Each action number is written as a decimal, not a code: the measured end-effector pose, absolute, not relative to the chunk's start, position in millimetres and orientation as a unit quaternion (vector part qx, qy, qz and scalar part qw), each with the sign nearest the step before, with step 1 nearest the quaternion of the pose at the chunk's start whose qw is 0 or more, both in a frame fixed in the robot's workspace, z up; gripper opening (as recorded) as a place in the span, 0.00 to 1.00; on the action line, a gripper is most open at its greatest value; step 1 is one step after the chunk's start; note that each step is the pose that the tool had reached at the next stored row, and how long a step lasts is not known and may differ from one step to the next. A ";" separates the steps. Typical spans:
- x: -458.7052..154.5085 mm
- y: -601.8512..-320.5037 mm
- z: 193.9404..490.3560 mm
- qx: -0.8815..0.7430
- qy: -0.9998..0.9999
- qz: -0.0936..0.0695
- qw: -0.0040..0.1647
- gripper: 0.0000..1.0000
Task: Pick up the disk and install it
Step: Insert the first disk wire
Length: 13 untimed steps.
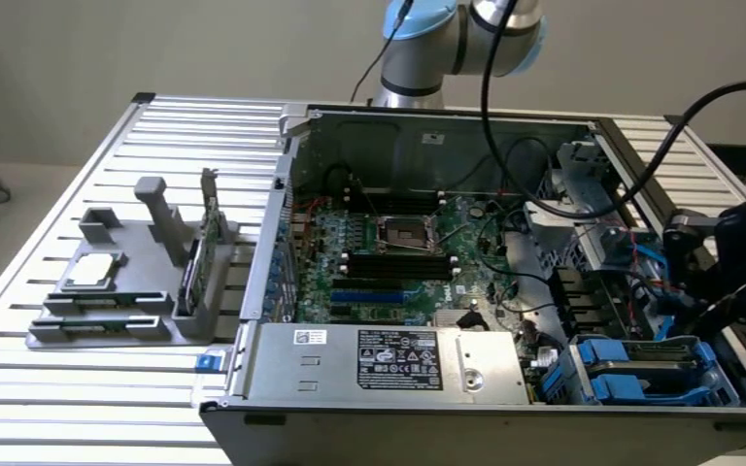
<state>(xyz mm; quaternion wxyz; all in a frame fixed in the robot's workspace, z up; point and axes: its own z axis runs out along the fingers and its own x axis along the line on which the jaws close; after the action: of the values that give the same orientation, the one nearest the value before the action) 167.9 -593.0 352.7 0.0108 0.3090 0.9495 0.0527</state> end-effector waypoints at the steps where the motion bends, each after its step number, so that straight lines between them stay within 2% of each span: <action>1: 168.2 -592.0 351.5 0.309 0.949 0.053 0.011 0.25; 13: 175.5 -586.7 339.5 0.317 0.947 0.053 0.014 0.25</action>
<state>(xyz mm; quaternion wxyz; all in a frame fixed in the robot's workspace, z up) 175.5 -586.7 339.5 0.0138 0.3170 0.9468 0.0534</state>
